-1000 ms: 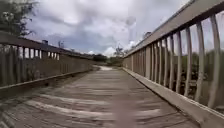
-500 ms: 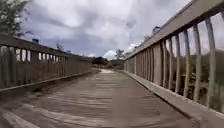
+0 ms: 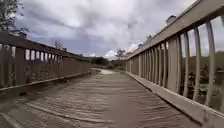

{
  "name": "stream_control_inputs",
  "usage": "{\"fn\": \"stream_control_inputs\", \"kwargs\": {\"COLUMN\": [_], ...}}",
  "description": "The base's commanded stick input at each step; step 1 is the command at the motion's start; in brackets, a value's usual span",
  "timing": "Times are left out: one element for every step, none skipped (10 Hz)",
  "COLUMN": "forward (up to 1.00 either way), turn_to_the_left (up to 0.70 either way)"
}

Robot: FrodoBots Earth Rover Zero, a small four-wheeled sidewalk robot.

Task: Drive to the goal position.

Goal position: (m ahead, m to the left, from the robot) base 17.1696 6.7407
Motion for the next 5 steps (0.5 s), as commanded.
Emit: {"fn": "stream_control_inputs", "kwargs": {"forward": [0.85,0.85,0.85,0.85,0.85], "turn_to_the_left": [0.0,0.0,0.0,0.0,0.0]}}
